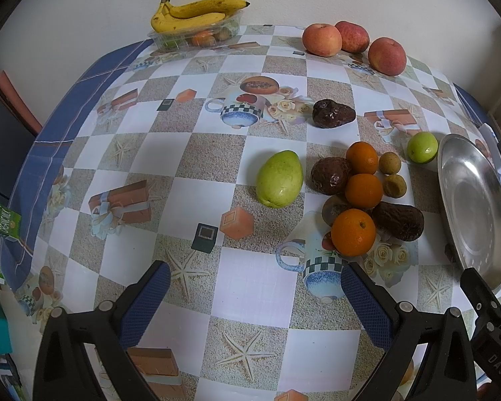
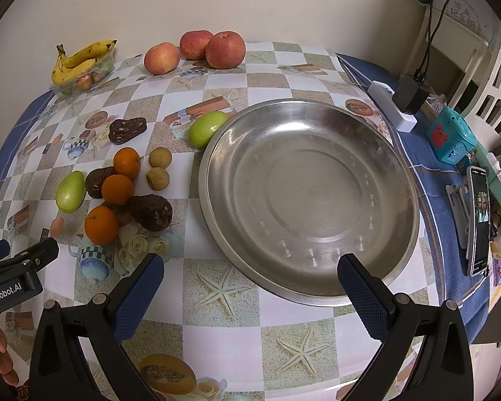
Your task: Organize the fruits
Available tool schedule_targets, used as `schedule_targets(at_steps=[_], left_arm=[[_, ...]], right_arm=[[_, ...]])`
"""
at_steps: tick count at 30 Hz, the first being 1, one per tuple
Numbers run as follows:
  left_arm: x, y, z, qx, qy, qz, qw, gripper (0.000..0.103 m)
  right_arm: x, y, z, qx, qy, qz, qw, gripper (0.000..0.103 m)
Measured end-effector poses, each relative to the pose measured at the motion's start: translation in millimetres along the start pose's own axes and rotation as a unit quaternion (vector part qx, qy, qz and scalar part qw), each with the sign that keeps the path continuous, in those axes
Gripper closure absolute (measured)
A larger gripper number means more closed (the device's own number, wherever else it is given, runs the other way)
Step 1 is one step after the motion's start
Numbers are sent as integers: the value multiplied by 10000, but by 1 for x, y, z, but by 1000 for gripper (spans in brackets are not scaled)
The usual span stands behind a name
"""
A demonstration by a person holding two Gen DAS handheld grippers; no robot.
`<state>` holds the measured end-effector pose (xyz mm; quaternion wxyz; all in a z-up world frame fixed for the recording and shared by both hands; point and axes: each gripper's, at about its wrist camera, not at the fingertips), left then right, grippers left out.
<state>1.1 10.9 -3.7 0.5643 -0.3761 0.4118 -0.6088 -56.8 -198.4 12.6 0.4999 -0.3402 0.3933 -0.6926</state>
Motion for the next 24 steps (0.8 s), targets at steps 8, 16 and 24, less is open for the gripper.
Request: schedule_targets(at_steps=[8, 16, 24], left_arm=[[-8, 4, 3, 3, -225, -44, 9997, 0], [-32, -4, 26, 731, -765, 34, 9944, 0], [-50, 7, 49, 639, -1351, -513, 9874, 0]], right_arm=[[-2, 0, 0, 11, -4, 29, 10000, 0], [-16, -3, 23, 273, 220, 495, 9982, 0], [-42, 15, 51, 87, 154, 846, 9963, 0]])
Point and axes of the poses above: each gripper's, at about its wrist camera, not at the fingertips, and y roughly the way its jaws point, x to its right, z to its top, and after that the axes turned 2 degrees about -z, right-handed
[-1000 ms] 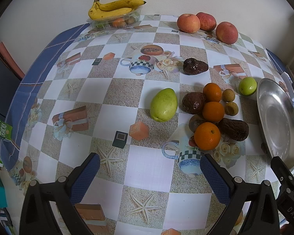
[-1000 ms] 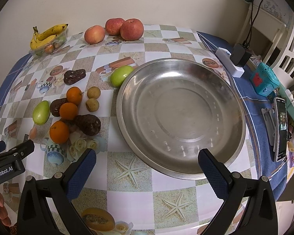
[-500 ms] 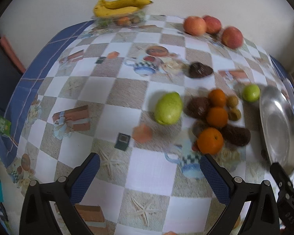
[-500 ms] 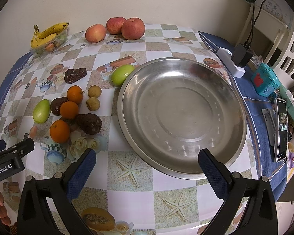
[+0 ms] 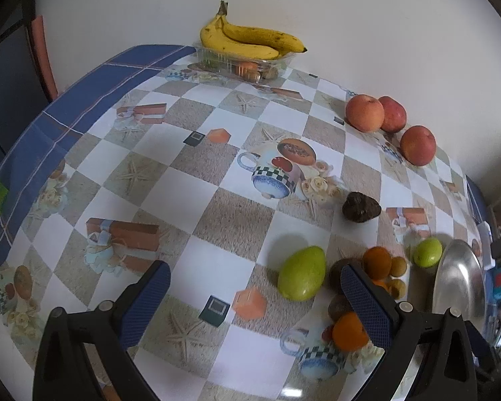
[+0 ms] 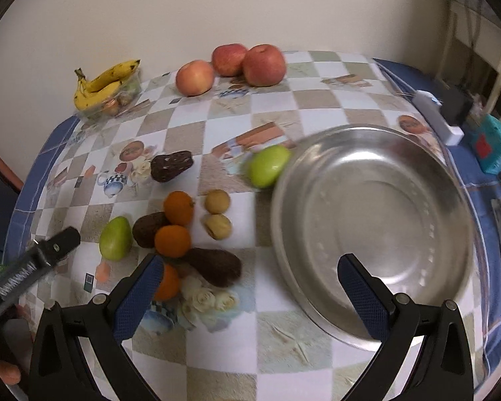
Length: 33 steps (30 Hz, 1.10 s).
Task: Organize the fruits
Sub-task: 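Grasp the dark brown date with the right tool while the left tool grasps the green pear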
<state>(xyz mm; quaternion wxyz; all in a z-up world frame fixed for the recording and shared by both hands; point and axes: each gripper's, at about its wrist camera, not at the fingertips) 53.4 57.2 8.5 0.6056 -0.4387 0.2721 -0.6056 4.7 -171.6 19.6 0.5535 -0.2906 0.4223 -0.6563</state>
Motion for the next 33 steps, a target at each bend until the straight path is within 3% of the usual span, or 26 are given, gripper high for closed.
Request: schedule_targets(at_steps=[4, 8, 14, 16, 18, 22, 24, 30, 33], left_arm=[[5, 11, 6, -225, -150, -214, 9994, 0], [16, 17, 14, -189, -15, 2, 9998, 0], [21, 34, 23, -414, -128, -81, 9990, 0], [24, 38, 21, -493, 0, -92, 9987, 0], [24, 41, 18, -587, -14, -132, 9982, 0], [26, 47, 11, -801, 72, -223, 9965, 1], [26, 48, 8, -862, 121, -224, 9960, 2], [23, 56, -1, -1073, 175, -244, 9938, 21], [18, 58, -2, -1164, 40, -345, 9926, 25]], right_arm=[[-9, 1, 10, 182, -163, 226, 9994, 0], [-7, 2, 24, 385, 20, 338, 9987, 0], [-3, 13, 35, 327, 132, 557, 9978, 1], [-2, 15, 38, 307, 100, 640, 9974, 8], [-2, 16, 38, 239, 45, 591, 9980, 21], [0, 22, 31, -58, 53, 602, 9982, 29], [-1, 26, 26, -220, 15, 615, 9979, 41], [-5, 37, 12, -618, -100, 686, 9957, 51], [-8, 44, 5, -804, -180, 672, 9943, 52]])
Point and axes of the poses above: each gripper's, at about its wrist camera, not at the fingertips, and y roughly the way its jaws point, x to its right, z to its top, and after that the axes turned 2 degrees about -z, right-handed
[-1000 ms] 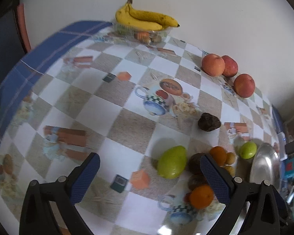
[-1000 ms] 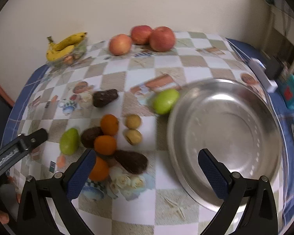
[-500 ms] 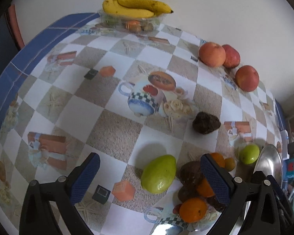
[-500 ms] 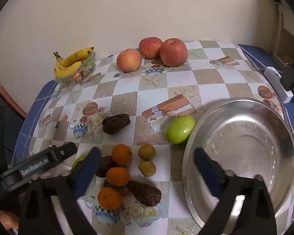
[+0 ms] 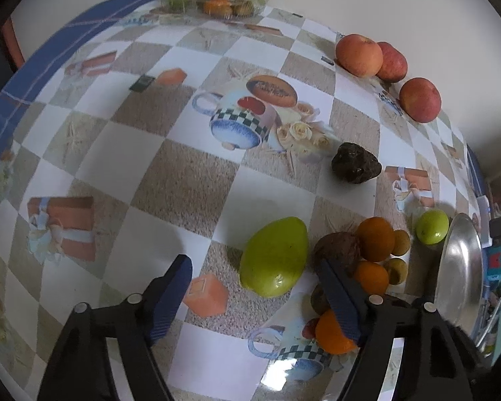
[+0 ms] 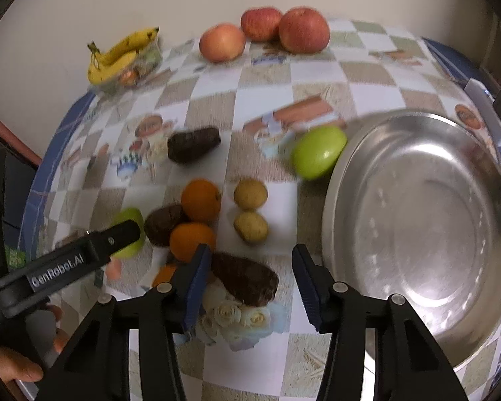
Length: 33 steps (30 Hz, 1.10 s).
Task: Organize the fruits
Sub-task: 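Grasp the dark brown date with the right tool while the left tool grasps the green pear, then carry the date into the steel bowl and open the right tool while the left tool drops the pear there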
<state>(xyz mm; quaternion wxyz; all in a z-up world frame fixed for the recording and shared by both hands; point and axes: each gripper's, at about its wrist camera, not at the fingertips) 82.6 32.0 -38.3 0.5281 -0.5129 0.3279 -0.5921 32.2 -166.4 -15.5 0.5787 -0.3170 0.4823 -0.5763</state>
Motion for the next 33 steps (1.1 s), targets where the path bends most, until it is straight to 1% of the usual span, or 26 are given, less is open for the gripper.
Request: schedule_targets(at_steps=[1, 2, 4, 5, 6, 7, 10, 15, 17, 19, 23, 27, 29, 30, 31, 33], left_arm=[[-1, 0, 0, -17, -28, -40, 10000, 29], [-2, 1, 0, -30, -42, -51, 10000, 36], [-3, 1, 1, -46, -72, -137, 9999, 41], [-3, 0, 0, -44, -111, -224, 9997, 50], [-4, -1, 1, -47, -173, -362, 9992, 59], [-4, -2, 0, -49, -200, -413, 9989, 59], [-3, -4, -1, -41, -119, -368, 9992, 59], [-5, -4, 1, -12, -265, -388, 9989, 59], [-8, -9, 1, 16, -305, -372, 9988, 60], [-10, -15, 0, 88, -296, -391, 9988, 60], [-6, -22, 1, 237, -266, -447, 9984, 60], [2, -34, 0, 411, -156, -504, 9978, 60], [10, -36, 0, 457, -37, -522, 9976, 60], [16, -37, -2, 463, 48, -529, 9975, 60], [22, -37, -4, 454, 149, -546, 9974, 60], [36, -36, -8, 422, 351, -582, 9968, 60]], right_arm=[[-1, 3, -2, -71, -34, 16, 10000, 53], [-1, 5, -3, -128, -49, 24, 9999, 54], [-2, 10, -5, -230, -46, 51, 9997, 58], [-2, 11, -6, -256, -52, 54, 9996, 61], [-2, 12, -6, -259, -63, 52, 9996, 61], [-2, 11, -5, -258, -67, 59, 9996, 61], [-2, 10, -6, -227, -68, 78, 9997, 62], [-3, 9, -5, -192, -66, 89, 9998, 62], [-1, 3, -4, -139, -33, 115, 9998, 64], [1, -6, -2, -15, 34, 199, 9998, 65], [2, -24, 1, 260, 13, 179, 9995, 65], [9, -38, 5, 478, 152, 268, 9984, 65], [12, -44, 7, 586, 198, 180, 9979, 65], [15, -46, 9, 657, 217, 48, 9976, 65], [19, -47, 12, 697, 252, -64, 9972, 65], [29, -46, 13, 714, 370, -155, 9966, 65]])
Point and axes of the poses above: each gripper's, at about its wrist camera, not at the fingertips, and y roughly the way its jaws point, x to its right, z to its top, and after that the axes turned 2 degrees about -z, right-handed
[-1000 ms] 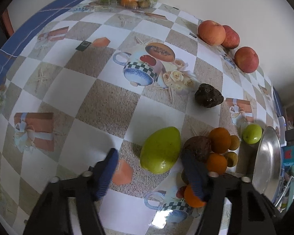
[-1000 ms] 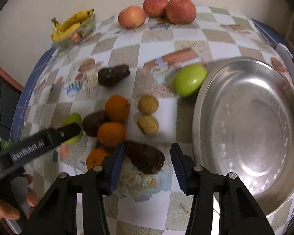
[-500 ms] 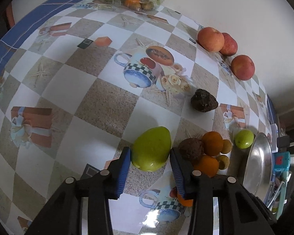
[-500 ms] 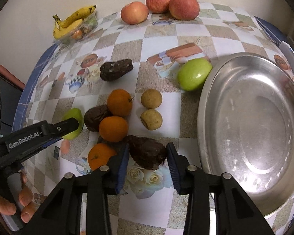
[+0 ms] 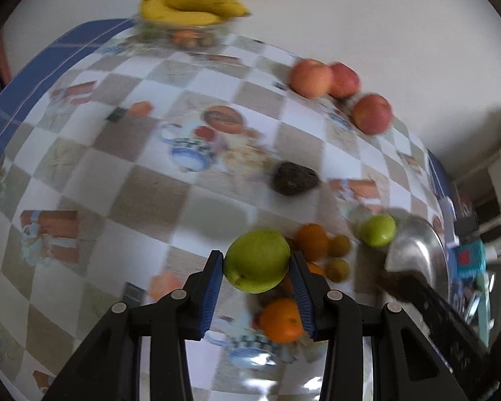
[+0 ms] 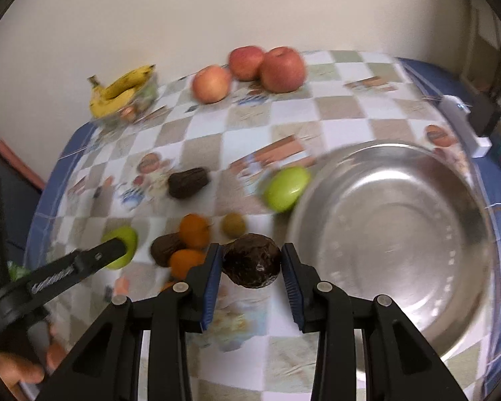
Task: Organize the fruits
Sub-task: 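Carry the date into the steel bowl and open the right tool while the left tool drops the pear there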
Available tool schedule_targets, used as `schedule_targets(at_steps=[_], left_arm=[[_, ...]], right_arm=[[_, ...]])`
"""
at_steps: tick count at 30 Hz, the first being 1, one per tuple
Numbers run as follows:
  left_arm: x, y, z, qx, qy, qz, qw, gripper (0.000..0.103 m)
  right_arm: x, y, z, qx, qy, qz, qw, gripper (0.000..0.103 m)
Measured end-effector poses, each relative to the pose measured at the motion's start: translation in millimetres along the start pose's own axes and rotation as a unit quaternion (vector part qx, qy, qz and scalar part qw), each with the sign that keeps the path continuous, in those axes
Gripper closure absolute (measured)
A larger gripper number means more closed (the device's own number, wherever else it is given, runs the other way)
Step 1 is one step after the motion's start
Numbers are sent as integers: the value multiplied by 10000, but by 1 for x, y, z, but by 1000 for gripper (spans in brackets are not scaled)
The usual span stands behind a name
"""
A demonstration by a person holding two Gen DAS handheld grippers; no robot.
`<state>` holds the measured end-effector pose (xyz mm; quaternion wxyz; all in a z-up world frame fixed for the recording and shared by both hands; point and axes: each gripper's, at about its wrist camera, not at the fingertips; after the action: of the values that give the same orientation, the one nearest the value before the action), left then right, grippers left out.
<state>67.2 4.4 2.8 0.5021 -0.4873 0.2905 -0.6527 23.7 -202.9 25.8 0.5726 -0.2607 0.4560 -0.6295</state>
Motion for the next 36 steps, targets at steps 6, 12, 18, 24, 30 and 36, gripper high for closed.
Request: schedule_targets(at_steps=[6, 12, 18, 24, 30, 36], left_arm=[[59, 6, -12, 2, 790, -197, 9967, 60], [109, 16, -23, 50, 1395, -269, 9899, 61], [164, 33, -39, 119, 2108, -467, 9763, 61], [180, 55, -48, -26, 2318, -442, 9718, 61], [177, 69, -55, -147, 2323, -348, 9719, 61], [176, 70, -55, -190, 2341, -371, 9713, 60]], right_arm=[[49, -4, 5, 154, 545, -599, 9966, 65], [92, -5, 5, 211, 1088, -797, 9906, 65], [117, -5, 6, 266, 1361, -795, 9871, 65], [143, 6, 2, 205, 1712, -809, 9817, 65], [151, 13, 0, 149, 1841, -801, 9795, 65], [150, 12, -2, 127, 1844, -801, 9795, 65]])
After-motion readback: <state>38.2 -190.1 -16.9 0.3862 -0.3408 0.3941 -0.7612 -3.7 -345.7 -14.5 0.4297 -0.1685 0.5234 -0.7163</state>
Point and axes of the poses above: each gripper's, at about its wrist camera, not at the fingertips, and y roughly the way its jaws point, x to its right, z to its top, and after that the axes turned 2 degrees about -z, right-handed
